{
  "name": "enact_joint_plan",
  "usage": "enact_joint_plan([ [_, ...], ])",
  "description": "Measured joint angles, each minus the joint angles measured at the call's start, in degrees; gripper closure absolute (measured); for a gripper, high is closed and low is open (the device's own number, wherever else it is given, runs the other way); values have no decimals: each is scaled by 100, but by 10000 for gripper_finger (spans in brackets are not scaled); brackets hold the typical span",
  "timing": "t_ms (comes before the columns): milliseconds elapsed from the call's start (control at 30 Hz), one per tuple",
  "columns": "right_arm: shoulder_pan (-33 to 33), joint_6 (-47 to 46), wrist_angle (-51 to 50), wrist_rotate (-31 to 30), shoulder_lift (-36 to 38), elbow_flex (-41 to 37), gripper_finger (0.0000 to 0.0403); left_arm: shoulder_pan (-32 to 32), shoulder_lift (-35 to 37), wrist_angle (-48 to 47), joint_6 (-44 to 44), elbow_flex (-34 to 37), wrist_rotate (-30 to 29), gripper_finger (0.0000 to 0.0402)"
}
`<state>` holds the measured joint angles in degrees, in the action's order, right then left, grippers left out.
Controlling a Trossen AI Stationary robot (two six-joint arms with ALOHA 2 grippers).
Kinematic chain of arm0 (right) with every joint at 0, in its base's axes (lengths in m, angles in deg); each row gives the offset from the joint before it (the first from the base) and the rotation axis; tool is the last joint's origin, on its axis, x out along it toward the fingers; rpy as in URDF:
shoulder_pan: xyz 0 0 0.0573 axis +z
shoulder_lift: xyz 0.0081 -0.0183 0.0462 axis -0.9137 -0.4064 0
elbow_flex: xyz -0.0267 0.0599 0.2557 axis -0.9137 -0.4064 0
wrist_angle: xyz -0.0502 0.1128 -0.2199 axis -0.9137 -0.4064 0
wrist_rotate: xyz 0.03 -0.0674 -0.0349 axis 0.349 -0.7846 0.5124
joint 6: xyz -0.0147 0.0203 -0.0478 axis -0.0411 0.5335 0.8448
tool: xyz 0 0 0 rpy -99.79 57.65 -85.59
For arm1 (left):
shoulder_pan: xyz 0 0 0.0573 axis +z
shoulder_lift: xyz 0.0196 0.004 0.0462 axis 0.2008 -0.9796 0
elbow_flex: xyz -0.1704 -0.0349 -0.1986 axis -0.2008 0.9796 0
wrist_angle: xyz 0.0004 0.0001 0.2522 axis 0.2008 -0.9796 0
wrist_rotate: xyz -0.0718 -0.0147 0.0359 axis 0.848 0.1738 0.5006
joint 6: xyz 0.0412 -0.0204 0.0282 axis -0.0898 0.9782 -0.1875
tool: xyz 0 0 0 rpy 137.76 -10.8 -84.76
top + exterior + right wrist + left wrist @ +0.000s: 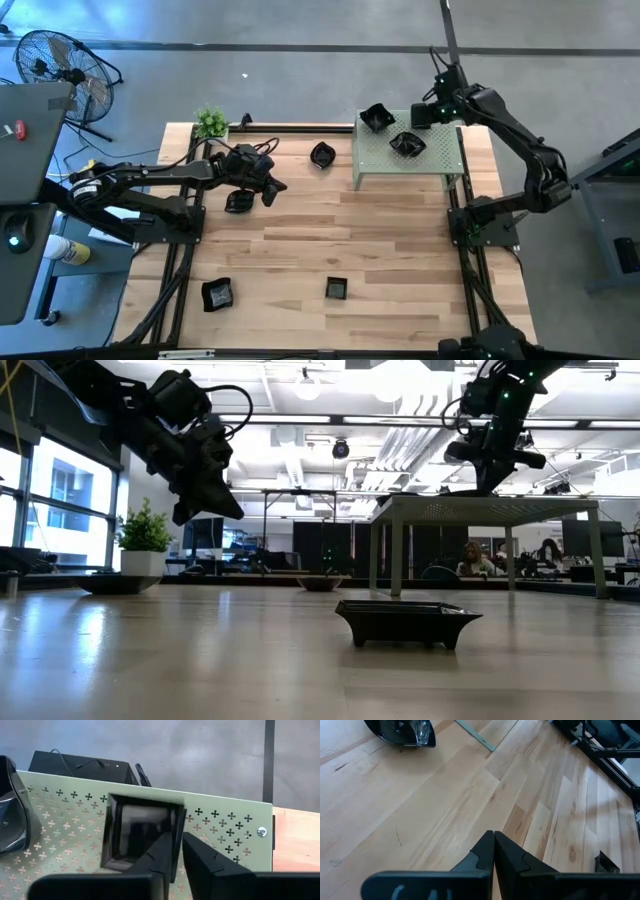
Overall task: Pick & Place Mini shaped plates
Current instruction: Stack the square plate on top of the square plates on the shelf, then stack the leaf-shaped plate on top of the leaf-shaped plates on the shelf
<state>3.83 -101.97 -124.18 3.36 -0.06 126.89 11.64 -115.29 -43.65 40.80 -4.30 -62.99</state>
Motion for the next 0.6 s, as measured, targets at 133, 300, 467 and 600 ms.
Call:
enact_joint_plan([
  [133, 0, 33, -10, 55, 9, 0, 329, 0, 0, 0, -2, 0, 2, 399],
  [300, 0, 134, -316, 212, 90, 210, 306, 0, 0, -1, 6, 0, 3, 399],
  [467, 222, 876, -476, 869, 529, 380, 335, 0, 38, -140, -182, -41, 8, 399],
  [600, 833, 1019, -344, 1258, 999, 380, 392, 2, 79, -693, -551, -362, -83, 399],
])
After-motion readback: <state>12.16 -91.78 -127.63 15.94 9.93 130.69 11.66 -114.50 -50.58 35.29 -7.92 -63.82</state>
